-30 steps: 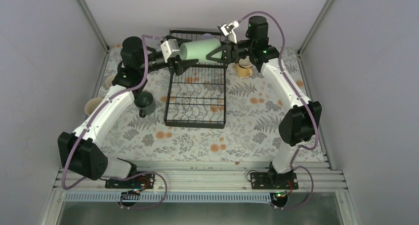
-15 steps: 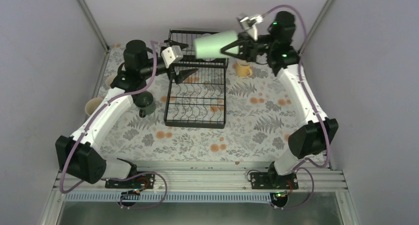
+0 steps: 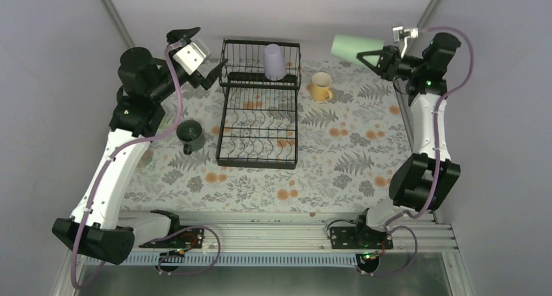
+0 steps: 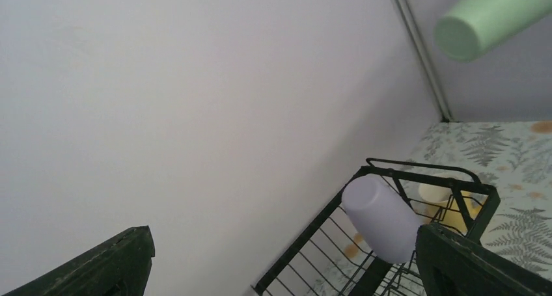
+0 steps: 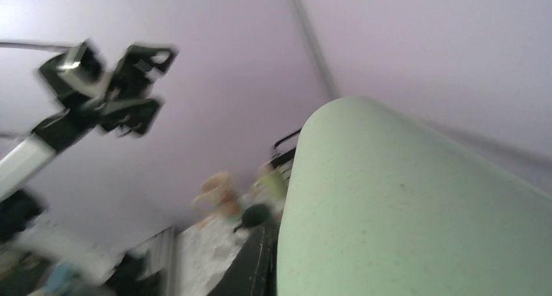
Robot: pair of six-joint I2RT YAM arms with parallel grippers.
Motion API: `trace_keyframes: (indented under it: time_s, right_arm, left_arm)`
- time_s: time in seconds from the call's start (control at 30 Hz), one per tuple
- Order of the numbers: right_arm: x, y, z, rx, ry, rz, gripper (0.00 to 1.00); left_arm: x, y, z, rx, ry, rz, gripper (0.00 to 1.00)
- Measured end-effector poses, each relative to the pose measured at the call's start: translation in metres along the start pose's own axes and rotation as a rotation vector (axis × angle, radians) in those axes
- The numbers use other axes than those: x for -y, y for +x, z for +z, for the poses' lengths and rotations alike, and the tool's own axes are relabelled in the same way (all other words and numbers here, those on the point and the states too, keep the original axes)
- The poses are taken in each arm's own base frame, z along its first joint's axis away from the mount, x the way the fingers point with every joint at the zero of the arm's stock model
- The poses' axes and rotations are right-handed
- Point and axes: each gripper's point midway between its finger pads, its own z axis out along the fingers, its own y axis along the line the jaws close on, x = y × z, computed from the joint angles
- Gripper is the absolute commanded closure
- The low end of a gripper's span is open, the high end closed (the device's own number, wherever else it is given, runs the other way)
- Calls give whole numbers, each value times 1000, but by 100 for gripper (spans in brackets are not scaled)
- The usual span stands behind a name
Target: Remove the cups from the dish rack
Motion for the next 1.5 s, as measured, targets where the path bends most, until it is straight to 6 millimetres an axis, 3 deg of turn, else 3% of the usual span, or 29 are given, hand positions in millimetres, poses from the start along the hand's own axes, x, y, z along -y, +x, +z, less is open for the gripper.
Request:
trace_keyframes:
  time_s: [0.13,0.2,0.3,0.37,0.5,0.57,0.7,0.87,1.03,1.27,1.5]
  right_arm:
    - [51,-33,9,23,274,-121,97]
    - [67,-30,25,-16,428,-179,97]
    - [83,-6,37,-110,615,-212,97]
    - [99,4,26,-167,739,-220,97]
    - [138,25,-18,-296,985,-197,97]
    - [163,47,-44,-393,1102,-161,97]
    - [185,80,-69,-527,1181,-106,97]
    - [203,130,-87,-709,1204,-25,97]
    - [209,173,-91,-831,1165,61,97]
    - [205,197,-91,-876,1132,114,97]
    - [208,219,-91,-912,1108,158,97]
  left_arm:
    - [-10,-5,-11,-18,-67,10,0]
    - [-16,-8,-18,-22,-109,20,0]
    - [-29,-13,-31,-40,-197,47,0]
    - [-38,-14,-38,-58,-253,65,0]
    - [-48,-3,-42,-123,-314,94,0]
    - [-49,7,-42,-162,-327,101,0]
    - [-45,29,-41,-234,-323,110,0]
    - [-31,54,-39,-313,-257,109,0]
    - [-11,79,-33,-385,-158,89,0]
    - [10,111,-33,-469,-78,62,0]
    - [15,119,-36,-493,-60,58,0]
